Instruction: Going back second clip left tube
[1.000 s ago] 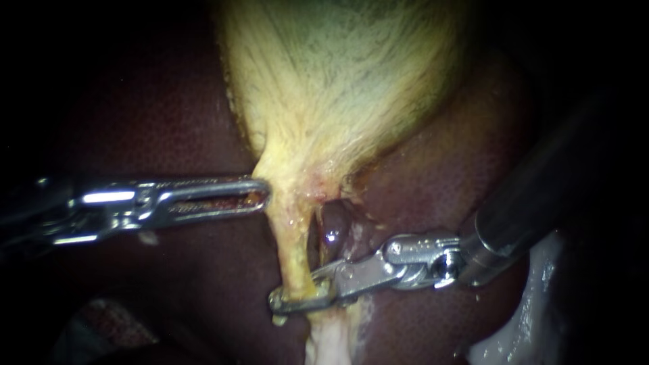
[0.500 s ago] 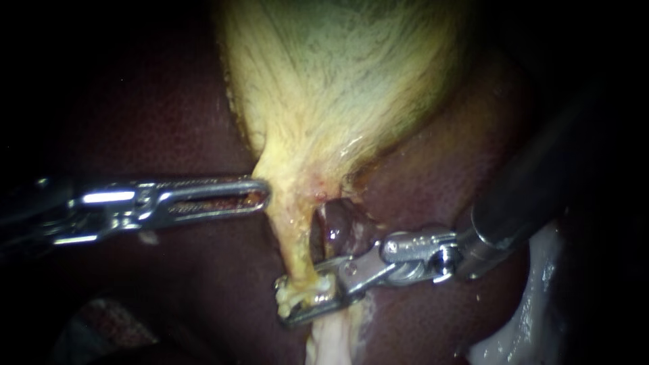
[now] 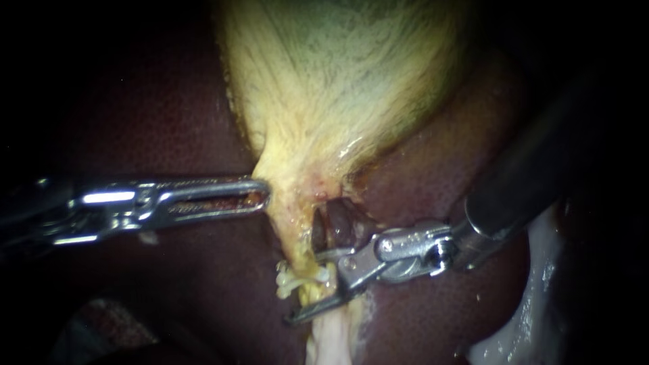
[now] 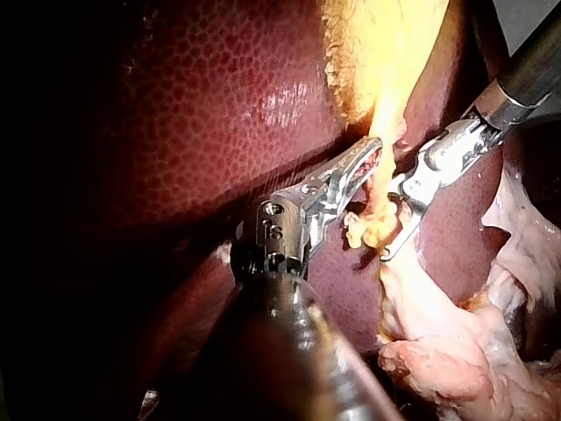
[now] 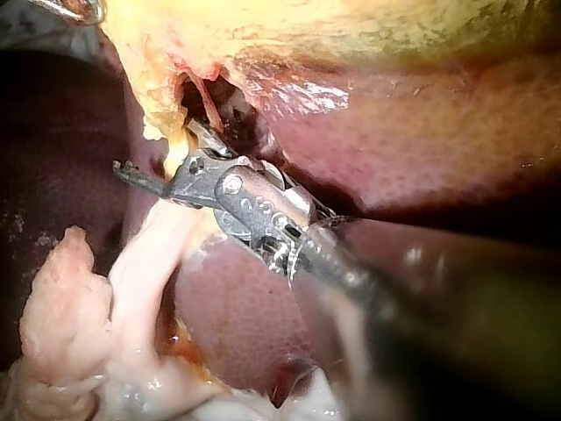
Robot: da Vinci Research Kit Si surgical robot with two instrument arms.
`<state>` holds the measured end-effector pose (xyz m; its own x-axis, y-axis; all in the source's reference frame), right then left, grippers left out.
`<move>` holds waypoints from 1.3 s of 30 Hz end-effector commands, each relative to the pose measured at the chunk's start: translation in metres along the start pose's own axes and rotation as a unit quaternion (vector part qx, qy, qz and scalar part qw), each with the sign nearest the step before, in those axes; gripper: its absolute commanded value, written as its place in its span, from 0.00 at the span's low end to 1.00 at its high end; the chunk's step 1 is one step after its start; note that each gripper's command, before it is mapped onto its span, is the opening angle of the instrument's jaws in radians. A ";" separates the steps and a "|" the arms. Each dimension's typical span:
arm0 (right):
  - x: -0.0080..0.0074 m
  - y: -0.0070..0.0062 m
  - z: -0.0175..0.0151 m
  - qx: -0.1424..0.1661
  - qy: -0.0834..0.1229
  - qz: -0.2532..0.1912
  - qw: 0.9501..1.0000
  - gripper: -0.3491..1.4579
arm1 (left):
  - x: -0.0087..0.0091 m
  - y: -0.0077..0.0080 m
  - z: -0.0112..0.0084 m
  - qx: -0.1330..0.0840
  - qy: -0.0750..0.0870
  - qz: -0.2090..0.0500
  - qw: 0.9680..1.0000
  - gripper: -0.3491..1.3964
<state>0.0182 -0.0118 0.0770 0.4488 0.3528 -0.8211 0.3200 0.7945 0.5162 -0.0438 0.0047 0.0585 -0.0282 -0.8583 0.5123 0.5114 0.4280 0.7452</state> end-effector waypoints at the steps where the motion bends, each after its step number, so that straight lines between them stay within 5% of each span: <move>1: 0.0000 0.0000 0.0002 0.000 0.000 0.001 1.000 0.52 | 0.0000 0.0000 0.0000 0.000 0.000 0.000 1.000 0.00; 8: 0.0001 0.0000 0.0006 -0.001 -0.001 -0.017 1.000 0.52 | 0.0000 0.0000 0.0000 0.000 0.000 0.000 1.000 0.00; 20: 0.0004 -0.0005 0.0008 0.012 -0.007 -0.115 0.993 0.52 | 0.0000 0.0000 0.0000 0.000 0.000 0.000 1.000 0.00; 30: 0.0003 -0.0010 0.0005 0.017 -0.008 -0.133 0.991 0.52 | 0.0000 0.0000 0.0000 0.000 0.000 0.000 1.000 0.00; 35: 0.0003 -0.0011 0.0005 0.017 0.013 -0.028 0.999 0.52 | 0.0001 0.0000 0.0000 0.000 0.000 -0.003 1.000 0.00; 39: 0.0003 -0.0016 0.0002 0.020 0.029 0.047 0.998 0.52 | 0.0001 0.0000 0.0000 0.000 0.000 -0.003 1.000 0.00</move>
<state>0.0180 -0.0131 0.0760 0.4371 0.4825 -0.7590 0.2965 0.7195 0.6281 -0.0438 0.0046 0.0584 -0.0311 -0.8605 0.5086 0.5119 0.4233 0.7475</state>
